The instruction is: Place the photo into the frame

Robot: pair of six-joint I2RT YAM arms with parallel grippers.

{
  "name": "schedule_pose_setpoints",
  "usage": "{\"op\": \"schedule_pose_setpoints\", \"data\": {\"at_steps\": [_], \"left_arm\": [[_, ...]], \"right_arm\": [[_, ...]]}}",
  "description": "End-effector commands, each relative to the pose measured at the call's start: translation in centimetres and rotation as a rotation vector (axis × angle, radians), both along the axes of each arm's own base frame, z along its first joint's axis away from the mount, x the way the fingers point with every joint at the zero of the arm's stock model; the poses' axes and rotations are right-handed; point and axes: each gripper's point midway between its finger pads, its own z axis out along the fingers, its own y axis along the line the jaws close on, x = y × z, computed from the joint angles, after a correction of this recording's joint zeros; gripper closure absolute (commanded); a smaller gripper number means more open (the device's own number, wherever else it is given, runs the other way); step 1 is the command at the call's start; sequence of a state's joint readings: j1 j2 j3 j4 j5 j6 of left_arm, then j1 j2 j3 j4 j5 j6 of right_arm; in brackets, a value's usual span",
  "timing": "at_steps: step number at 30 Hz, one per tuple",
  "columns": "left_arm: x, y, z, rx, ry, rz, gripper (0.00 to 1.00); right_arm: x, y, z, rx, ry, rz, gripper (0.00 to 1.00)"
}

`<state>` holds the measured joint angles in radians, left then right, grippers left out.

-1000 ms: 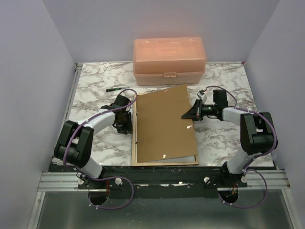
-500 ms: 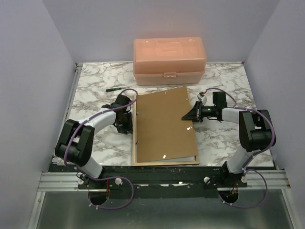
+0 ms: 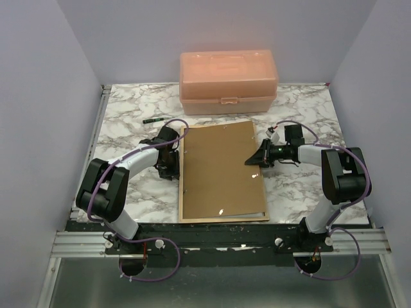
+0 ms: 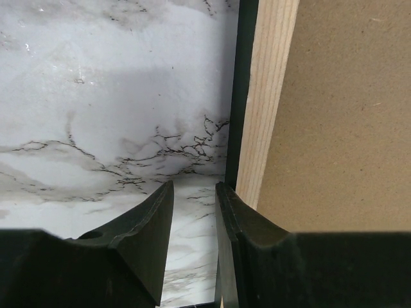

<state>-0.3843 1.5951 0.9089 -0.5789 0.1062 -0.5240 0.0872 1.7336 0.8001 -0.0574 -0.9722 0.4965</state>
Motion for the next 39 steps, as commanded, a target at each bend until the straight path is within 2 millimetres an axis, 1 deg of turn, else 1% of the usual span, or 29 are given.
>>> {"op": "schedule_pose_setpoints", "data": {"at_steps": [1, 6, 14, 20, 24, 26, 27, 29, 32, 36, 39], "left_arm": [[0.7, -2.1, 0.0, -0.051, -0.015, -0.027, 0.66], [0.8, -2.3, 0.1, -0.051, -0.014, -0.033, 0.66], [0.7, -2.3, 0.2, -0.035, -0.01, -0.036, 0.66], [0.5, -2.1, 0.5, -0.024, -0.014, -0.034, 0.66], [0.6, -1.7, 1.0, -0.004, -0.023, -0.019, 0.61], [0.7, -1.2, 1.4, 0.014, -0.036, 0.0, 0.56], [0.6, -0.9, 1.6, 0.025, -0.045, 0.014, 0.51], [0.7, -0.3, 2.4, 0.044, -0.074, 0.045, 0.44], [0.9, 0.6, 4.2, 0.065, -0.135, 0.085, 0.36], [0.9, 1.5, 7.4, 0.065, -0.218, 0.113, 0.29], [0.5, 1.5, 10.3, 0.015, -0.307, 0.117, 0.22]], "right_arm": [[-0.4, -2.0, -5.0, -0.281, 0.057, -0.052, 0.88], [-0.4, -2.6, -5.8, -0.384, 0.064, -0.057, 0.83], [-0.6, -2.4, -6.4, -0.492, 0.062, -0.029, 0.61], [-0.4, -2.4, -6.0, -0.567, 0.041, -0.03, 0.39], [-0.3, -2.5, -5.4, -0.606, 0.015, -0.036, 0.27], [-0.2, -2.7, -5.2, -0.626, 0.009, -0.04, 0.24], [-0.3, -2.8, -5.2, -0.632, 0.008, -0.039, 0.23], [-0.4, -2.9, -5.2, -0.645, 0.008, -0.039, 0.22], [-0.9, -3.0, -5.2, -0.662, 0.011, -0.038, 0.2], [-1.3, -3.4, -5.2, -0.694, 0.014, -0.043, 0.19], [-1.6, -3.8, -5.0, -0.719, 0.013, -0.046, 0.17]]}}
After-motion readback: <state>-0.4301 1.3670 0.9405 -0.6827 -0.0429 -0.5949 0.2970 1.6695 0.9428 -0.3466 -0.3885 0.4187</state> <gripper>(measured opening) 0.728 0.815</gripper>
